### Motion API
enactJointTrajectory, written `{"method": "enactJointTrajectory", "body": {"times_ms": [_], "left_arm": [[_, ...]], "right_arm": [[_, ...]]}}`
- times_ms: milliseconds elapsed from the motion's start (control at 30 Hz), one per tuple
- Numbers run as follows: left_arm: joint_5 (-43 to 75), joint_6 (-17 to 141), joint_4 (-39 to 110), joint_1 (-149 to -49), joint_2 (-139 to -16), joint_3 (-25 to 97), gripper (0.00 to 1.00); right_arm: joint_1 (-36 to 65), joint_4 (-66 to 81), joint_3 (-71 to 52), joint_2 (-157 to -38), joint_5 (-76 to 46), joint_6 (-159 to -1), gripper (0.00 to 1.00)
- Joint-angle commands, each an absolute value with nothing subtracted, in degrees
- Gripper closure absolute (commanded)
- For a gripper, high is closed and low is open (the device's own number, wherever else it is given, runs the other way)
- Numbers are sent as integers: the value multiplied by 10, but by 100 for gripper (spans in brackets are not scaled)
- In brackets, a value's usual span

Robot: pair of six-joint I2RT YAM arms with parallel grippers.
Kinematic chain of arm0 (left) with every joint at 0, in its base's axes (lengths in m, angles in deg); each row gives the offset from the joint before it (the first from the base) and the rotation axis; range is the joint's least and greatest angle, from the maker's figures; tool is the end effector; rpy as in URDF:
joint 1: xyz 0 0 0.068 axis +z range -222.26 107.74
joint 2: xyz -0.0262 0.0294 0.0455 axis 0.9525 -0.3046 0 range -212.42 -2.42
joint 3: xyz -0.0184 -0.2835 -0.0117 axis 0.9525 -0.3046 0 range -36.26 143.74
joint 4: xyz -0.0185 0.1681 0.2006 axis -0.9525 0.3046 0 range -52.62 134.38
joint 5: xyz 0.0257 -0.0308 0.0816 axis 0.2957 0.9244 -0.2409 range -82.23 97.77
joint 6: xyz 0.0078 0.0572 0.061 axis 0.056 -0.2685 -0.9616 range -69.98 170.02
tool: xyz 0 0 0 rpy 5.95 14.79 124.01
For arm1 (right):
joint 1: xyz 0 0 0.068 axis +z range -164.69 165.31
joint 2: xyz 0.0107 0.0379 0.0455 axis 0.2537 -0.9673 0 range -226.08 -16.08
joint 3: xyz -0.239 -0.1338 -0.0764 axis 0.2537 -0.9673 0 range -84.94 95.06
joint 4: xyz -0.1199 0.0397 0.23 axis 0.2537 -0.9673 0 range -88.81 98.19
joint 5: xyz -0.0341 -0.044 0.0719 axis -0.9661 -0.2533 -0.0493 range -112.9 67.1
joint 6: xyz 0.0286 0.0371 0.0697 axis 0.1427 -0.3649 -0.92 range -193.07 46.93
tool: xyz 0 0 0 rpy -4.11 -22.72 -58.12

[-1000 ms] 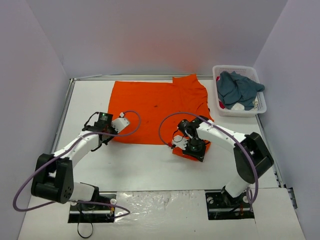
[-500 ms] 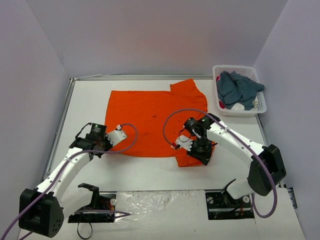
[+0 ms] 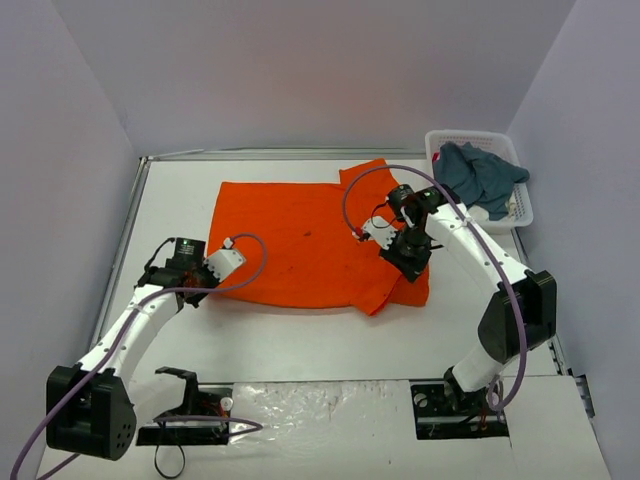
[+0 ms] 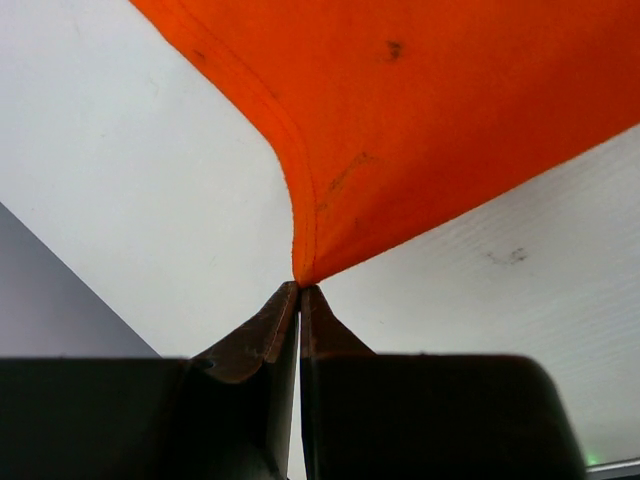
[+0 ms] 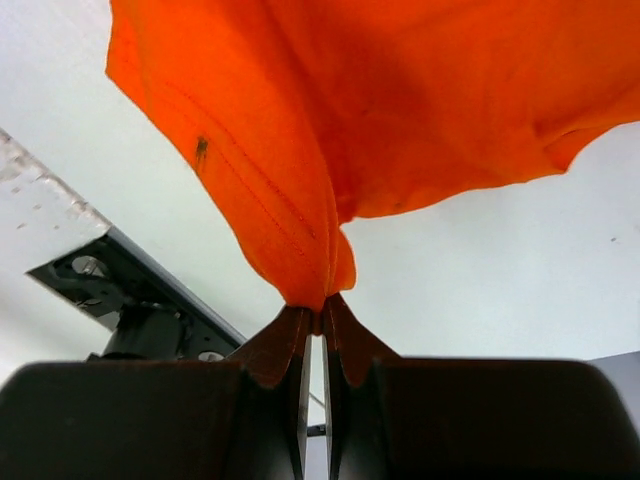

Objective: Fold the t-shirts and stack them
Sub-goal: Grap the side of the flattened tshirt closest away from the robot with both arms, then fold the flattened tshirt in 1/3 of the way

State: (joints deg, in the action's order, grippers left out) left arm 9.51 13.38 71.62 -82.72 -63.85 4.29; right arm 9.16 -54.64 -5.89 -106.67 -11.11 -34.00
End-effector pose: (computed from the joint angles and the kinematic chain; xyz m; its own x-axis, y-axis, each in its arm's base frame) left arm 0.2196 -0.0427 0.2032 -0.5289 0.7041 -0.4738 0.6406 0.6974 0.3213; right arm 0.2822 0.1413 0.2584 -0.4025 -0.8526 -0.3332 -0.9016 0.4323 -0.0169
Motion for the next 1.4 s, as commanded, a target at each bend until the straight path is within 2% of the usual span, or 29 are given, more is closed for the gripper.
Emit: {"method": "enactJointTrajectory", "body": {"times_ms": [0,267,700,1033,1367], "left_arm": [[103,161,680,-805,-658,93,98],[132,177,661,-789,-726,157,98],[134,171,636,-787,-807,188,98],[130,170,637,-779,-907,253,98],[113,163,643,-779,-940,281,98]], "right_arm": [[85,-555,-22,-1103,-133,-331,100],[76,-545,86,-1212,-156,-336,100],[65,-558,258,-1360,-175,-337,100],[45,-550,338,-1437,-192,-343,100],[39,-549,411,-1477,-204,-351,100]]}}
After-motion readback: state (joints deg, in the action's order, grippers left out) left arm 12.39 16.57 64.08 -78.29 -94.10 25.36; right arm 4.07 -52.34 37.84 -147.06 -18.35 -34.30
